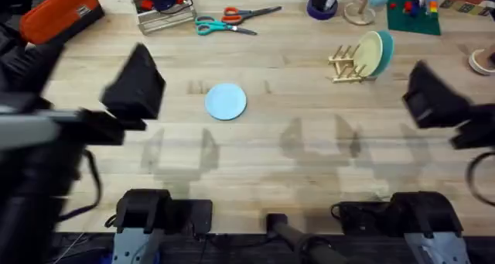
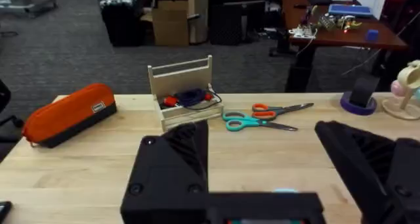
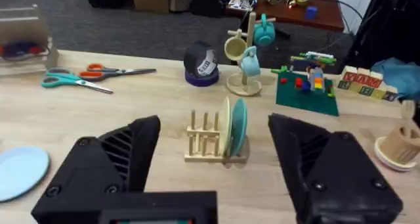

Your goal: Pick up the plates from the table one by one and place each into a slot on the dish rack.

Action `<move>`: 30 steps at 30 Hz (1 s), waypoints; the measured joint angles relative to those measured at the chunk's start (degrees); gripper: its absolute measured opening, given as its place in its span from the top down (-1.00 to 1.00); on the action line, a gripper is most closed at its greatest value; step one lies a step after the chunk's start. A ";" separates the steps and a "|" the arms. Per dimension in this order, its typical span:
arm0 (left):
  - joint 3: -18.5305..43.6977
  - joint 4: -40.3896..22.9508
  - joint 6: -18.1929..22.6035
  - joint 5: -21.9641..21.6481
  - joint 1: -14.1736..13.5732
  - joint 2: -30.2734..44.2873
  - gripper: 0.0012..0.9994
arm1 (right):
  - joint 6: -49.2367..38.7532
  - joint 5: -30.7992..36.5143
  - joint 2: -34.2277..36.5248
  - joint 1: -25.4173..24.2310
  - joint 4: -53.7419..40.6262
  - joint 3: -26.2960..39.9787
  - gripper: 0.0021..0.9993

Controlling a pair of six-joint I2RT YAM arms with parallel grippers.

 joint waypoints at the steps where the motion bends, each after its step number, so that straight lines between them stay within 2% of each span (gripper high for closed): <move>1: 2.67 -1.27 -0.15 0.10 0.00 2.21 -0.99 | -0.02 0.00 2.02 0.00 -0.73 2.50 -0.99; 8: 20.44 -14.59 -0.28 2.38 0.00 18.96 -0.99 | -0.02 -0.01 18.27 0.00 -9.81 17.85 -0.98; 15: 38.72 -32.51 -0.44 5.81 0.00 36.48 -0.99 | 0.00 -0.02 34.25 0.00 -25.03 30.78 -0.99; 22: 56.71 -51.90 -0.61 7.39 0.00 55.34 -0.99 | 0.00 -0.04 45.97 0.00 -33.42 40.95 -0.99; 26: 63.44 -59.62 -0.61 7.56 0.00 64.96 -0.99 | 0.03 -0.78 50.94 0.00 -36.97 45.16 -0.99; 30: 65.61 -61.61 -0.61 7.63 0.00 71.58 -0.99 | 0.02 -1.83 53.85 0.00 -37.67 46.79 -0.99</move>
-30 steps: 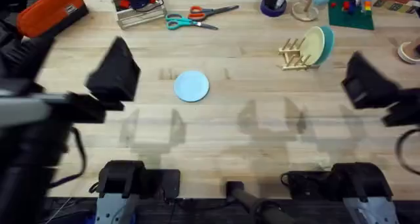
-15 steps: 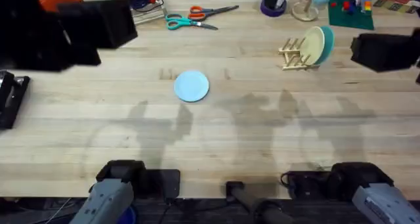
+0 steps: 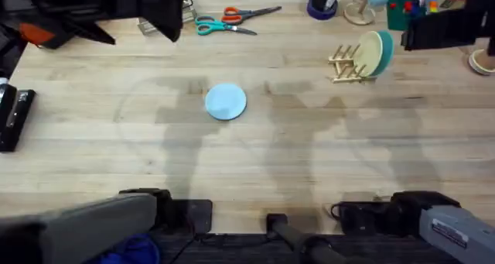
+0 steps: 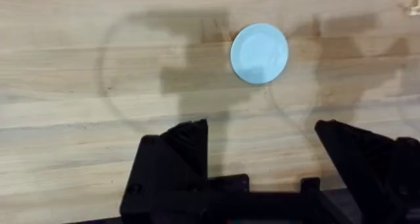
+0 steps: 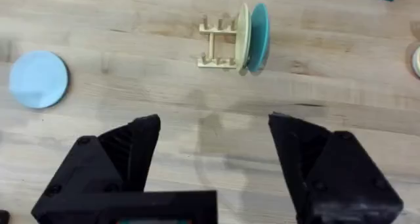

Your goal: Pick up the plates from the table one by one and place each into a slot on the dish rack.

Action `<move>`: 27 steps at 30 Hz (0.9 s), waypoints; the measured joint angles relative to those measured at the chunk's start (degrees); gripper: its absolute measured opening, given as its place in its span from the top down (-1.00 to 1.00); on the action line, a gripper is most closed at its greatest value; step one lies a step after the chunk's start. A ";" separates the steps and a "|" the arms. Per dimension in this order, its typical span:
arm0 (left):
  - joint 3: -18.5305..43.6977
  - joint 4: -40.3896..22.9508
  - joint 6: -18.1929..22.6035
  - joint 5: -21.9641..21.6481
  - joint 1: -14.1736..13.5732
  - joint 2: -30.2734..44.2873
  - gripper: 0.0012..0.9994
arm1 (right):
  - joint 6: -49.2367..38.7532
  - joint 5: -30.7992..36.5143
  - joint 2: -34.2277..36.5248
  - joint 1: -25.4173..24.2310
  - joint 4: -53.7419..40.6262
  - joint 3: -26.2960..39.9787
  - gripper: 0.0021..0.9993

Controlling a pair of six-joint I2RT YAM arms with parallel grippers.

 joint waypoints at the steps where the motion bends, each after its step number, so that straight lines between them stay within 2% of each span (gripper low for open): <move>1: 0.03 -0.09 0.00 0.10 0.00 2.83 -0.99 | 0.00 -0.34 0.88 0.00 -0.10 0.02 -0.99; 10: 0.05 -0.23 0.00 0.23 0.00 4.43 -0.99 | 0.00 -0.94 0.94 0.00 -0.25 0.11 -0.99; 11: 0.05 -0.23 -0.25 0.42 0.00 4.43 -0.80 | 0.00 -0.96 0.94 0.00 -0.27 0.11 -0.99; 16: 0.05 -0.31 -0.21 1.09 0.00 4.43 0.76 | 0.00 -0.96 0.93 0.00 -0.27 0.11 -0.99; 17: 0.05 -0.43 -0.12 1.23 0.00 4.43 0.87 | 0.00 -0.96 0.94 0.00 -0.27 0.11 -0.99; 27: 0.09 -0.79 -0.44 4.84 0.00 4.43 0.92 | 0.00 -0.96 0.94 0.00 -0.27 0.13 -0.99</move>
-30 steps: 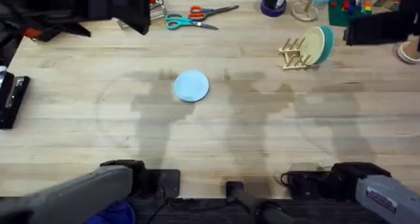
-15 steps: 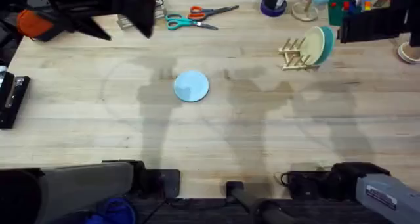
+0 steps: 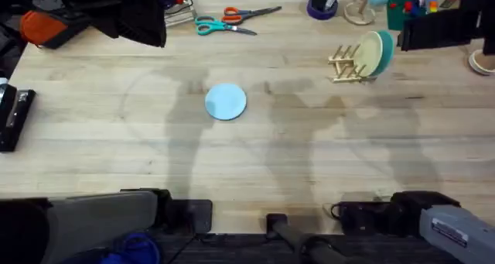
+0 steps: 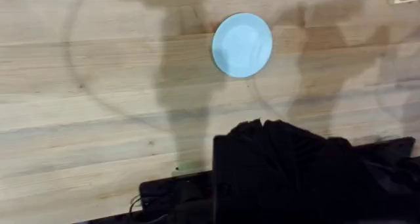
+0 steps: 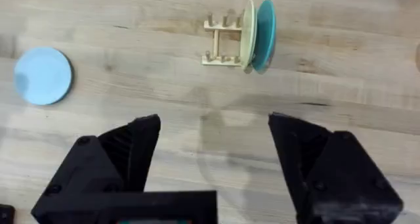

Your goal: Pick up the plates from the table one by one and place each into a slot on the dish rack.

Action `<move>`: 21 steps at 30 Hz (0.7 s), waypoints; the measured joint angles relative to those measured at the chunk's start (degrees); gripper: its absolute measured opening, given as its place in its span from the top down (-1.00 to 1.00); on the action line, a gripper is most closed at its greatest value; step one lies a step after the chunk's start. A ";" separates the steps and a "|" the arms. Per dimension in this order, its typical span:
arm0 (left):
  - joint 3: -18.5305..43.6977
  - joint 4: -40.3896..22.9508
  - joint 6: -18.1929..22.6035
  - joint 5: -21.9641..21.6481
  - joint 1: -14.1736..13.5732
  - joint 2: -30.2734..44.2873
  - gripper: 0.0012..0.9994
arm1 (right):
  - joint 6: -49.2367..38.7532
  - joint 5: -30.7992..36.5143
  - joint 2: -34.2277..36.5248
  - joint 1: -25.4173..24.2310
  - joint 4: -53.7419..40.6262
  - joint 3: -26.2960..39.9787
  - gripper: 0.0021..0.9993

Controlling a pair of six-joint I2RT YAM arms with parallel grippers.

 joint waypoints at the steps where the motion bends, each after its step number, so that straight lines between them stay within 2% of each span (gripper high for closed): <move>1: 0.00 0.00 -0.22 0.55 0.00 0.00 0.92 | 0.00 0.00 0.00 0.00 0.00 0.00 -0.99; 7: 0.00 0.00 0.84 6.14 0.62 0.00 0.92 | 0.00 0.00 0.00 0.00 0.00 0.00 -0.99; 8: 0.00 0.00 2.97 9.78 2.37 0.00 0.92 | 0.02 0.00 0.00 0.00 0.00 0.00 -0.99; 12: -0.63 0.02 6.43 14.31 6.14 -0.02 0.92 | 0.00 0.00 -0.02 0.00 0.00 0.00 -0.99; 16: -5.97 2.29 10.30 19.85 9.43 -0.26 0.92 | 0.02 0.00 0.00 0.00 0.00 0.00 -0.99; 21: -16.05 8.85 13.04 25.00 11.31 -0.26 0.92 | 0.00 0.00 0.00 0.00 -0.01 0.00 -0.99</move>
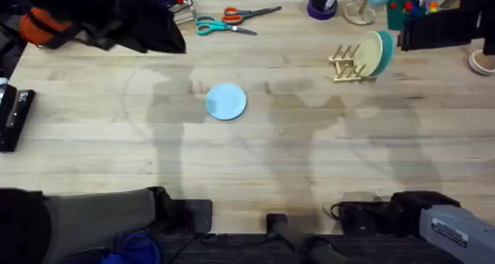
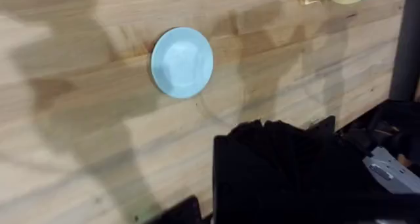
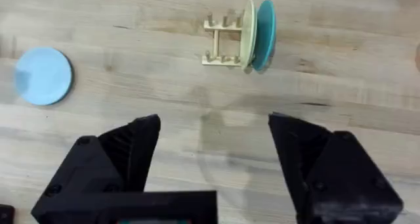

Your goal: Pick up the plates from the table one by one and place each into a slot on the dish rack.

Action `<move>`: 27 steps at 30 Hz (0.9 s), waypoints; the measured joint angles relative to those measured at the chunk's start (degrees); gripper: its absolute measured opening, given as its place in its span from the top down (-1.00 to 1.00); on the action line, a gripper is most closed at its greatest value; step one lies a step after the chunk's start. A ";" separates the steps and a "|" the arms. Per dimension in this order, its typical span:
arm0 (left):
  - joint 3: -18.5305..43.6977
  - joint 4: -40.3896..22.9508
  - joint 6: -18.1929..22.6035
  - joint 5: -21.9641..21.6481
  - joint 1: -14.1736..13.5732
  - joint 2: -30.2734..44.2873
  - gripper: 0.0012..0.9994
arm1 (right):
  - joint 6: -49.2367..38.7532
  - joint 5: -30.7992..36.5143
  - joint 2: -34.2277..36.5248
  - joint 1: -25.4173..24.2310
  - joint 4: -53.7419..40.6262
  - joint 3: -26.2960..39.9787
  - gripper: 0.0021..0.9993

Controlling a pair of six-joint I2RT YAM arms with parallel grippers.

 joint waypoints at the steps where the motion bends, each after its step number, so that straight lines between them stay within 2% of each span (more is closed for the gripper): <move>1: -2.23 1.91 0.44 0.95 0.15 0.00 0.92 | 0.00 0.00 0.00 0.00 -0.04 0.00 -0.99; 7: -12.83 10.56 1.43 5.43 0.19 0.04 0.92 | 0.00 0.00 0.00 0.00 -0.19 0.00 -0.99; 13: -20.15 16.16 1.16 6.99 0.19 0.04 0.92 | 0.00 0.00 0.00 0.00 -0.19 0.00 -0.99; 22: -21.99 19.13 0.06 7.42 0.19 0.59 0.92 | 0.00 0.00 0.00 0.00 -0.20 0.00 -0.99; 27: -21.99 19.77 -0.52 7.62 0.19 5.59 0.92 | 0.00 0.00 0.00 0.00 -0.19 0.00 -0.99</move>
